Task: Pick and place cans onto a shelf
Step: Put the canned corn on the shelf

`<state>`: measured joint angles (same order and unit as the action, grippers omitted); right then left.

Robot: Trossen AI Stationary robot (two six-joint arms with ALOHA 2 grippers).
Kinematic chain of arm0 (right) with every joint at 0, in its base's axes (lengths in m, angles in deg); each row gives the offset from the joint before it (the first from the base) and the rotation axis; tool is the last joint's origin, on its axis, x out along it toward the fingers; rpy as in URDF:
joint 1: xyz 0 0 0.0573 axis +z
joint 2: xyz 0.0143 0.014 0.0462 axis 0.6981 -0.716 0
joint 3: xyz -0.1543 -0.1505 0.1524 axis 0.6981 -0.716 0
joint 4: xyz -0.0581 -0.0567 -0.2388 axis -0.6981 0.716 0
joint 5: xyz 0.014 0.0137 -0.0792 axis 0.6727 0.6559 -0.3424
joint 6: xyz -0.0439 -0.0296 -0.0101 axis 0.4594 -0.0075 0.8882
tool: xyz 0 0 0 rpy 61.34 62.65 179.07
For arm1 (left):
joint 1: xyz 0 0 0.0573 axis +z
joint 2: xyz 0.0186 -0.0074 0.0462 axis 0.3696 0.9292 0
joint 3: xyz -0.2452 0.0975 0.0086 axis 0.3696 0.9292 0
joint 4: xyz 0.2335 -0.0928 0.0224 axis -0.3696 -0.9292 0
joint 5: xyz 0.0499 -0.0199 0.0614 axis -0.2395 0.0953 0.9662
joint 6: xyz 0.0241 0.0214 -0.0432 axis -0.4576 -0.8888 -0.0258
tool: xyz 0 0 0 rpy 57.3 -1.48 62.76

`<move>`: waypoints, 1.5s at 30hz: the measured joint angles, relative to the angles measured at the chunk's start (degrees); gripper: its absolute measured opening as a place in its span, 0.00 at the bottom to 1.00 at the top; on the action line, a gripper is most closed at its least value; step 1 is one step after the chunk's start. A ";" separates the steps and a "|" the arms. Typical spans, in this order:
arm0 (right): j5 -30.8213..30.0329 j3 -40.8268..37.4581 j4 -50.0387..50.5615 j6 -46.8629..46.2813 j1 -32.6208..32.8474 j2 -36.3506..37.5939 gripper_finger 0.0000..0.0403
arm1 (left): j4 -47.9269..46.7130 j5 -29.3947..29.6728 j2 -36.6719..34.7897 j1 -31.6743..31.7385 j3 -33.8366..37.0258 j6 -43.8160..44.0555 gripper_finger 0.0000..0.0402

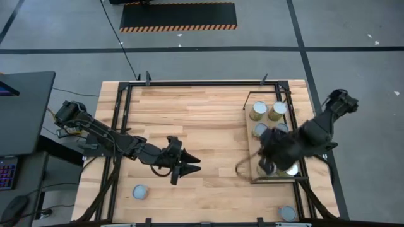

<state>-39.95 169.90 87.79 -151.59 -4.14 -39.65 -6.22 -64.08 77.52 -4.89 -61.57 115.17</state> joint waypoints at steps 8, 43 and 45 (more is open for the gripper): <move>1.14 23.24 1.47 5.31 13.69 -17.01 0.01 | 0.03 5.54 0.00 -0.02 0.00 -1.76 0.48; 30.02 11.79 -4.62 -36.21 27.42 -33.73 0.89 | 2.50 -2.47 0.15 1.40 0.00 -7.64 0.48; 30.85 7.59 -7.30 -38.61 27.22 -31.48 0.89 | 2.44 -5.21 0.12 1.79 0.00 -10.52 0.48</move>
<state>-9.10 177.50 80.49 -190.20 23.07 -71.13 -3.78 -69.28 77.64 -3.09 -61.57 104.65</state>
